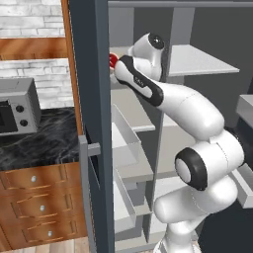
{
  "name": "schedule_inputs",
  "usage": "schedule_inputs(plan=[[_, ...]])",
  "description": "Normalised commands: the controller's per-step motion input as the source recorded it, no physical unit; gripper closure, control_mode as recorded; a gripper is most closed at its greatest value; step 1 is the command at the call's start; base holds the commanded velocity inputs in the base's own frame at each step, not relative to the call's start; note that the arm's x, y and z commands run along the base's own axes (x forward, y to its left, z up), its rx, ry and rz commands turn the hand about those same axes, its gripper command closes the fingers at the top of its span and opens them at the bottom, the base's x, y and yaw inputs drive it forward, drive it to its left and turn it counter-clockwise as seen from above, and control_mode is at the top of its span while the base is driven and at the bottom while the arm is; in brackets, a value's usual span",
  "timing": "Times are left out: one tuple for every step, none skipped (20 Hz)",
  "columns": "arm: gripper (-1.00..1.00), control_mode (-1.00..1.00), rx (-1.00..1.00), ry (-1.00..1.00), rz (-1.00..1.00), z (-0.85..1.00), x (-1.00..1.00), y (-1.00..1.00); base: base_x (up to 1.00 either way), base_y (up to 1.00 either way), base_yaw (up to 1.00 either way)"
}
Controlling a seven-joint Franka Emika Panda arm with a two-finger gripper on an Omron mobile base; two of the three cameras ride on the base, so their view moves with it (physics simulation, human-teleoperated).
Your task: There's a steak in the fridge that needs to be moved to the freezer for freezing. Pick up the steak from the fridge, place it on any shelf in the freezer, and close the fridge and freezer doors when done.
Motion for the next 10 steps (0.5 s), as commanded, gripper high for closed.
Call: schedule_inputs(plan=[[1.0, -1.0, 0.0, 0.0, 0.0, 0.0, 0.42, 0.03, 0.0, 0.0, 0.0], [1.0, -1.0, 0.0, 0.0, 0.0, 0.0, 0.45, 0.04, 0.0, 0.0, 0.0], [1.0, -1.0, 0.0, 0.0, 0.0, 0.0, 0.49, 0.03, 0.0, 0.0, 0.0], [1.0, -1.0, 0.0, 0.0, 0.0, 0.0, 0.53, 0.05, 0.0, 0.0, 0.0], [1.0, -1.0, 0.0, 0.0, 0.0, -0.01, 0.54, 0.04, 0.0, 0.0, 0.0], [1.0, -1.0, 0.0, 0.0, 0.0, -0.02, 0.53, 0.07, 0.0, 0.0, 0.0], [1.0, -1.0, 0.0, 0.0, 0.0, -0.06, 0.56, 0.14, 0.0, 0.0, 0.0], [1.0, -1.0, 0.0, 0.0, 0.0, -0.14, 0.56, 0.13, 0.0, 0.0, 0.0], [1.0, -1.0, 0.0, 0.0, 0.0, -0.23, 0.51, 0.12, 0.0, 0.0, 0.0], [-1.0, -1.0, -0.01, 0.0, 0.0, -0.27, 0.49, 0.16, 0.0, 0.0, 0.0]])
